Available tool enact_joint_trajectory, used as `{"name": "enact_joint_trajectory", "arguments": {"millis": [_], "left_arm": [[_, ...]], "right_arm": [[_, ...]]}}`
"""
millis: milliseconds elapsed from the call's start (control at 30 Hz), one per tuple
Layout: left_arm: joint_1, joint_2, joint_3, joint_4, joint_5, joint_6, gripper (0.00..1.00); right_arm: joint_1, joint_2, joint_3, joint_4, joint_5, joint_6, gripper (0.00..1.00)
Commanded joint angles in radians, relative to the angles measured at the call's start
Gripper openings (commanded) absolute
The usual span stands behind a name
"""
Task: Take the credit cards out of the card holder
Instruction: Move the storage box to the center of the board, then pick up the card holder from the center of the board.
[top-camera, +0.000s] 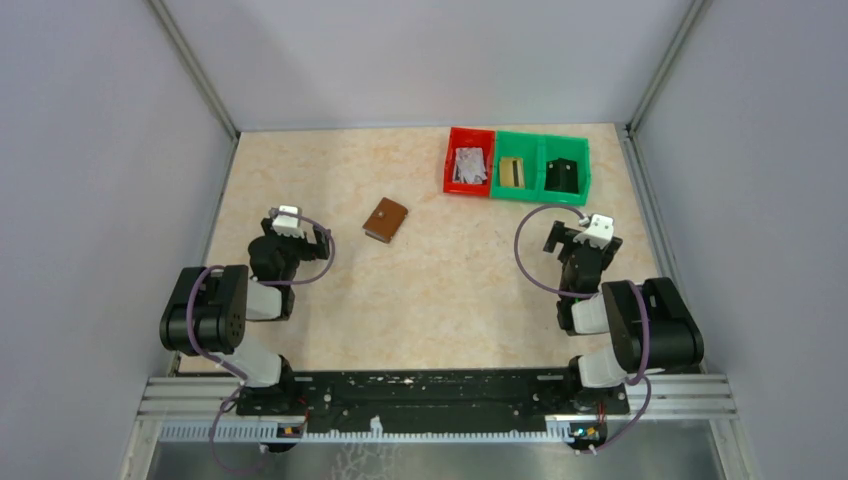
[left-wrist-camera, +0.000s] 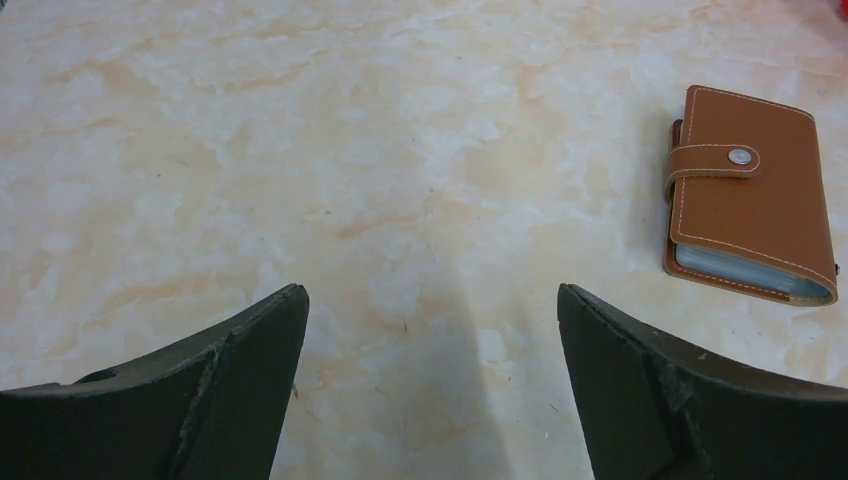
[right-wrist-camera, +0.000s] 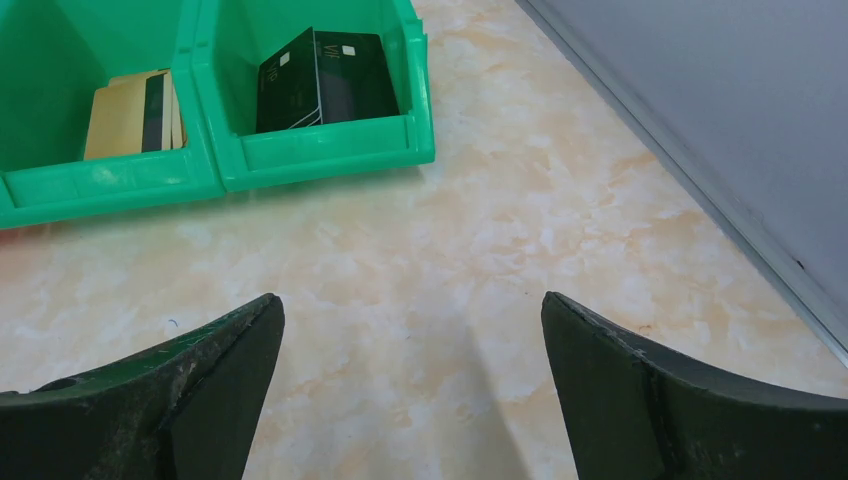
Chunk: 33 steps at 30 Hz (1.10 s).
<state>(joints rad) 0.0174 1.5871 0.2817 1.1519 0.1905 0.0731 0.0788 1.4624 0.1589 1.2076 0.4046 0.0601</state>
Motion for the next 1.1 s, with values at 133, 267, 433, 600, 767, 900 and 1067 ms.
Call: {"name": "enact_joint_trajectory", "arguments": {"millis": [133, 267, 433, 600, 767, 900, 1067], "left_arm": [[-0.004, -0.006, -0.006, 0.035, -0.004, 0.008, 0.99], [-0.004, -0.006, -0.006, 0.035, -0.004, 0.009, 0.99], [-0.004, -0.006, -0.007, 0.038, -0.004, 0.009, 0.99], [-0.002, -0.051, -0.011, 0.036, -0.003, -0.007, 0.99], [-0.001, -0.178, 0.187, -0.441, 0.043, 0.038, 0.99], [0.004, -0.198, 0.336, -0.708, 0.048, 0.067, 0.99], [0.060, -0.206, 0.536, -1.010, 0.175, 0.035, 0.99]], "right_arm": [[0.002, 0.001, 0.010, 0.052, -0.005, -0.005, 0.99], [0.000, 0.000, 0.007, 0.053, -0.009, 0.000, 0.99], [0.000, 0.001, 0.008, 0.054, -0.009, -0.002, 0.99], [-0.001, 0.000, 0.012, 0.050, -0.008, -0.002, 0.99], [0.021, -0.153, 0.156, -0.343, -0.064, -0.035, 0.99], [0.022, -0.234, 0.320, -0.683, -0.062, 0.027, 0.99], [-0.028, -0.275, 0.391, -0.779, -0.143, 0.320, 0.99]]}}
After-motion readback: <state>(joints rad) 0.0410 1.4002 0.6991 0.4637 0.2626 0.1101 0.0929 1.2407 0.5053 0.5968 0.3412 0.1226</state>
